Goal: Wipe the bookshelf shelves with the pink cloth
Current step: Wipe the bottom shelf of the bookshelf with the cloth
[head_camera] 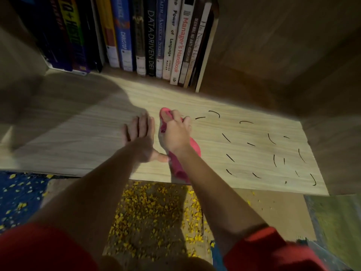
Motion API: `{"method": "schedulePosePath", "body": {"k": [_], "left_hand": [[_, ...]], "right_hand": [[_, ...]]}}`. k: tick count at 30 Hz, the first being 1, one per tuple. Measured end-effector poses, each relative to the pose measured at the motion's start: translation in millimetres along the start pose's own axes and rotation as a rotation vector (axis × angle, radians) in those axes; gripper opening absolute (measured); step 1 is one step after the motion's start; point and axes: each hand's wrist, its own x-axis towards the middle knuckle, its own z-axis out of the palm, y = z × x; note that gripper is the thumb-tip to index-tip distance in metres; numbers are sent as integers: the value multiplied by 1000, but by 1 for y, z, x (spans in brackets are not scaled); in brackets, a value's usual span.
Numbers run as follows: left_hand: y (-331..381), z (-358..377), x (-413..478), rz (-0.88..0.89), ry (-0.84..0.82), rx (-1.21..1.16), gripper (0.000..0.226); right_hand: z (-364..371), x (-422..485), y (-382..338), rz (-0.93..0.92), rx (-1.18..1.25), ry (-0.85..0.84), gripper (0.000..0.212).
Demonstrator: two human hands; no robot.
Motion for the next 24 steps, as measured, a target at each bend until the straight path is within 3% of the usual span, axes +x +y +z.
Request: {"method": "schedulePosePath", "body": {"k": [2, 7, 12, 17, 22, 24], "left_hand": [[-2, 0, 0, 3, -6, -26, 131], [-3, -4, -1, 6, -23, -62, 130], [-3, -3, -2, -3, -29, -72, 129], [-2, -5, -2, -3, -44, -69, 130], [-1, -6, -4, -11, -53, -74, 130], [-2, -6, -4, -10, -58, -65, 131]], "right_hand": [[-5, 5, 17, -86, -37, -33, 52], [-19, 30, 31, 92, -9, -6, 40], [0, 0, 35, -184, -118, -34, 54], [-18, 35, 35, 84, 12, 7, 40], [-4, 2, 24, -174, -146, -13, 48], [-14, 6, 43, -96, -139, -29, 47]]}}
